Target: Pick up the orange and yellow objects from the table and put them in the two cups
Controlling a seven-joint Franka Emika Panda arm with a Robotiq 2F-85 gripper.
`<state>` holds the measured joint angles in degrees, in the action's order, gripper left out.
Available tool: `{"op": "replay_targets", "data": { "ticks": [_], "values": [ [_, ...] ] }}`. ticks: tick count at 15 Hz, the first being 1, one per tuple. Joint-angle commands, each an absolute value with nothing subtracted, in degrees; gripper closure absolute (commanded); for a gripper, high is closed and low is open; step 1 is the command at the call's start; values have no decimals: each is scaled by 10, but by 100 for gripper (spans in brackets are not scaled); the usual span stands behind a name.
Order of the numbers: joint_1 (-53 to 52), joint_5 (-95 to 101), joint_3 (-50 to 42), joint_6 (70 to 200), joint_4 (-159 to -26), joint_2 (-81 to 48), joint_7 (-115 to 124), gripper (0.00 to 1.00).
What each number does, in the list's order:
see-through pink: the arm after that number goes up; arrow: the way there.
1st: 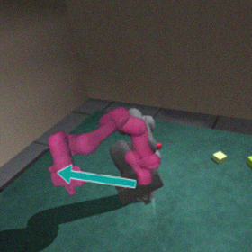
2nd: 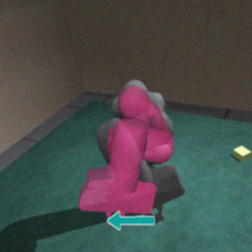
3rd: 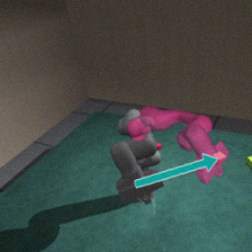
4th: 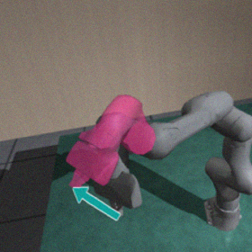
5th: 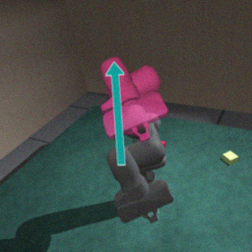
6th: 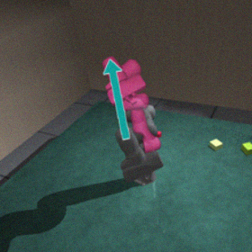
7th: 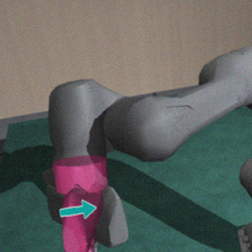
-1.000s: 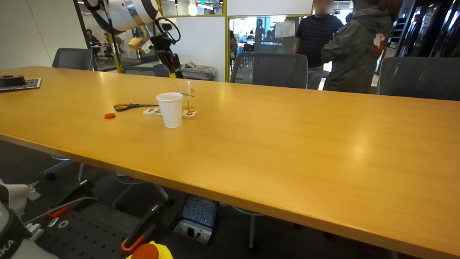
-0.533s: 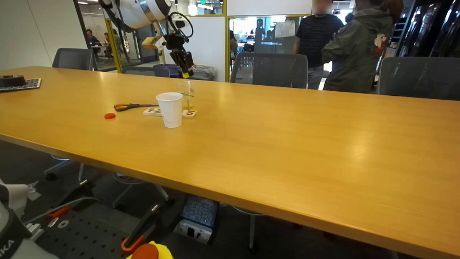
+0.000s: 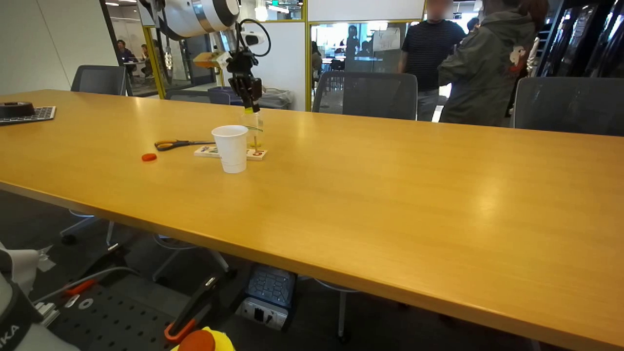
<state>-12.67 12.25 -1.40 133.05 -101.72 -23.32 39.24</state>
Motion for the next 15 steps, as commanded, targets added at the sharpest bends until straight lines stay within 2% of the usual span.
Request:
{"op": "replay_targets", "data": {
  "ticks": [1, 2, 5, 6, 15],
  "values": [
    [-117, 98, -8, 1309, -981, -250, 361, 32],
    [-118, 99, -10, 1312, -981, -251, 364, 27],
    [-126, 107, -12, 1313, -990, -241, 376, 3],
    [-130, 109, -10, 1312, -1003, -229, 380, 0],
    [-169, 73, 78, 1315, -1188, -114, 348, 0]
  ]
}}
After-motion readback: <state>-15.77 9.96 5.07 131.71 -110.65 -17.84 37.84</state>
